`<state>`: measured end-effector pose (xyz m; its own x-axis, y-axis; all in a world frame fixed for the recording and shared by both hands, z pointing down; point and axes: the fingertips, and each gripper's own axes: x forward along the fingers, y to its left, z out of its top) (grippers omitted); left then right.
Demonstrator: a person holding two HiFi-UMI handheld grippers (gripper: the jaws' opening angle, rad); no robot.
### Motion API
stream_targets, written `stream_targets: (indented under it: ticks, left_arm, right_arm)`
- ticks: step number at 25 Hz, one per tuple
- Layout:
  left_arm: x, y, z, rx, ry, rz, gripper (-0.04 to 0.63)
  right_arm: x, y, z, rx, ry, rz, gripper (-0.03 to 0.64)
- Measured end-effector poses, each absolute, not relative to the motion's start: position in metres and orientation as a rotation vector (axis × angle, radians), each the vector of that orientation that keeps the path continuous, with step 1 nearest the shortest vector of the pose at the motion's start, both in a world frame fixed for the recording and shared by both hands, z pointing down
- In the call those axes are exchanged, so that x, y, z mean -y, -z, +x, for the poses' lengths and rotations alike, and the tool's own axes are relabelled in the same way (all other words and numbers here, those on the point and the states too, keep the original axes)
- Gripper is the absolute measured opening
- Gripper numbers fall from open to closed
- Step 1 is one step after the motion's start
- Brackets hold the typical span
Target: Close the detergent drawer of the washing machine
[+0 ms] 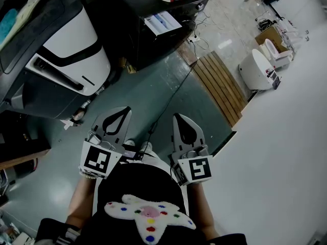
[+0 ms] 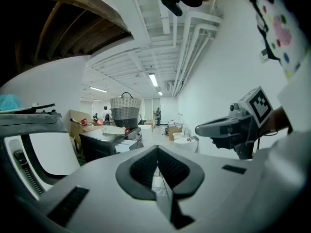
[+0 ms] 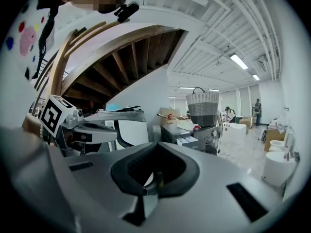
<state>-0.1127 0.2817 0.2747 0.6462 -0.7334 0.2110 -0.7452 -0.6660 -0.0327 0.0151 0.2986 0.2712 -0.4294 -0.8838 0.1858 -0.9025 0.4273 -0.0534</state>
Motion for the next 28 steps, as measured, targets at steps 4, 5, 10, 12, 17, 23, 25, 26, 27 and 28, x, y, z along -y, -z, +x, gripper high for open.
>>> stream_targets:
  ticks: [4, 5, 10, 12, 17, 23, 25, 26, 27, 28]
  left_arm:
    - [-0.283, -0.272, -0.108, 1.278, -0.322, 2.798, 0.011]
    - [-0.284, -0.272, -0.107, 1.285, -0.325, 2.792, 0.011]
    - [-0.290, -0.270, -0.098, 1.333, -0.327, 2.781, 0.011]
    - [-0.293, -0.272, -0.096, 1.352, -0.332, 2.764, 0.011]
    - [-0.298, -0.270, -0.085, 1.395, -0.317, 2.761, 0.011]
    - [-0.304, -0.271, -0.069, 1.407, -0.306, 2.759, 0.011]
    - [-0.303, -0.271, -0.065, 1.407, -0.295, 2.756, 0.011]
    - [-0.302, -0.271, -0.063, 1.406, -0.286, 2.752, 0.011]
    - [-0.300, -0.272, -0.062, 1.403, -0.279, 2.750, 0.011]
    - [-0.298, -0.272, -0.061, 1.399, -0.276, 2.751, 0.011]
  right_arm:
    - [-0.299, -0.272, 0.022, 2.532, -0.218, 1.601, 0.003]
    - [-0.299, -0.272, 0.025, 2.528, -0.208, 1.597, 0.003]
    - [-0.302, -0.270, 0.025, 2.574, -0.192, 1.523, 0.003]
    - [-0.305, -0.271, 0.024, 2.590, -0.182, 1.488, 0.003]
    - [-0.310, -0.278, 0.039, 2.599, -0.188, 1.456, 0.003]
    - [-0.313, -0.280, 0.058, 2.601, -0.162, 1.468, 0.003]
    - [-0.314, -0.279, 0.062, 2.601, -0.164, 1.480, 0.003]
    - [-0.313, -0.279, 0.062, 2.606, -0.167, 1.486, 0.003]
    - [-0.313, -0.279, 0.062, 2.611, -0.172, 1.489, 0.003]
    - [-0.312, -0.280, 0.063, 2.612, -0.178, 1.491, 0.003]
